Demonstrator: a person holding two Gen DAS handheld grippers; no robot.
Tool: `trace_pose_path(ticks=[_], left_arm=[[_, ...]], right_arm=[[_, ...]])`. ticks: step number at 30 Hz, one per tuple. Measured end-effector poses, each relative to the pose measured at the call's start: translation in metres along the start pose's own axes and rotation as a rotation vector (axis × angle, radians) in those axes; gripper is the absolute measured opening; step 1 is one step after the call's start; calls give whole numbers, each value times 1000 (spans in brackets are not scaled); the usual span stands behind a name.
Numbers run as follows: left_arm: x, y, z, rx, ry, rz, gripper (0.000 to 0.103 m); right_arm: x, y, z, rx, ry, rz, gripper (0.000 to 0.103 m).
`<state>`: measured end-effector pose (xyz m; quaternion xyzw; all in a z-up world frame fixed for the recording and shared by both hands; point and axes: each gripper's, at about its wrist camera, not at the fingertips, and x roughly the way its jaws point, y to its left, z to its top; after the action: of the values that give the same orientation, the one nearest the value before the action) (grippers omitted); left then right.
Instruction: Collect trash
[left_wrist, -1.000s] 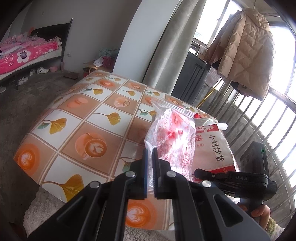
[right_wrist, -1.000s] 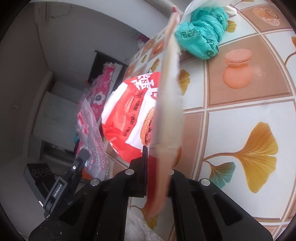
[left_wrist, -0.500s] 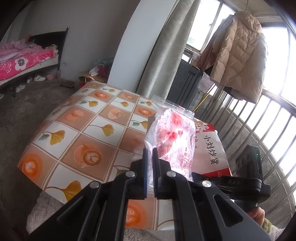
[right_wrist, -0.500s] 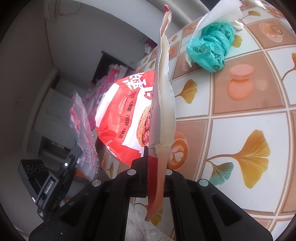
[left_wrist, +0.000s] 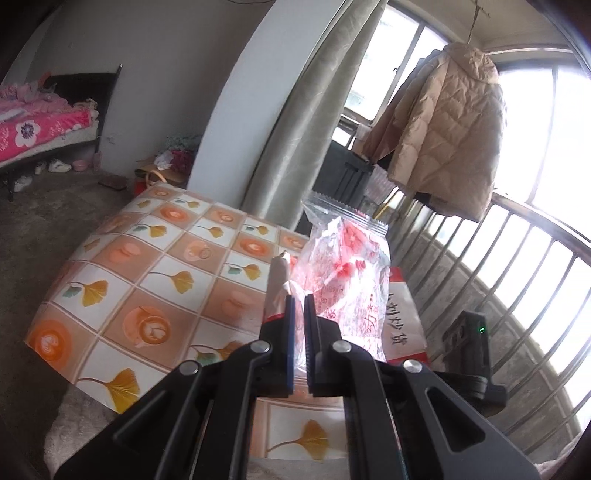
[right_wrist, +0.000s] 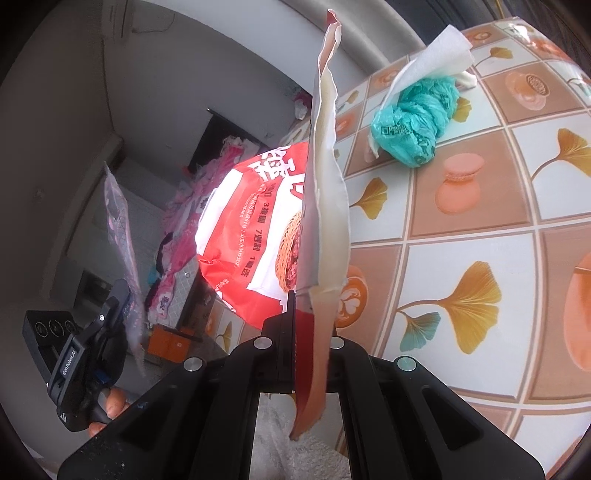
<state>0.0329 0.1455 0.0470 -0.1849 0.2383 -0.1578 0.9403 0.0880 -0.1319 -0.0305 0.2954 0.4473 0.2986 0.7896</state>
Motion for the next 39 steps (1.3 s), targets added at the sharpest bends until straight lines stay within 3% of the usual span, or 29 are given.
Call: trace_pose_path(ticks=[7,14,19,23,27,32,39], left_arm=[[-10,-21,11,-19,-14,-80,4],[-10,-64,23,32,-7,-204,4],[14,-112,21,112,77,-288,4],[46,-163,5,184,178,-412,4],[85,-224,-25,259,299,-511,4],[147,-304,-94,340,516,-603,4],[225,-407,-222,516,782,-558,6]], right_arm=[[-31,0,-11,-46,-47,2,0],[-80,-6,-29,-79,-86,-14,0],[-135,-15,-43,-109,-127,-96,0],[-181,-33,-58,-96,-147,-200,0],[-234,-63,-79,-17,-167,-338,0],[-282,-117,-110,133,-161,-509,0],[-329,-204,-167,346,-130,-703,0]])
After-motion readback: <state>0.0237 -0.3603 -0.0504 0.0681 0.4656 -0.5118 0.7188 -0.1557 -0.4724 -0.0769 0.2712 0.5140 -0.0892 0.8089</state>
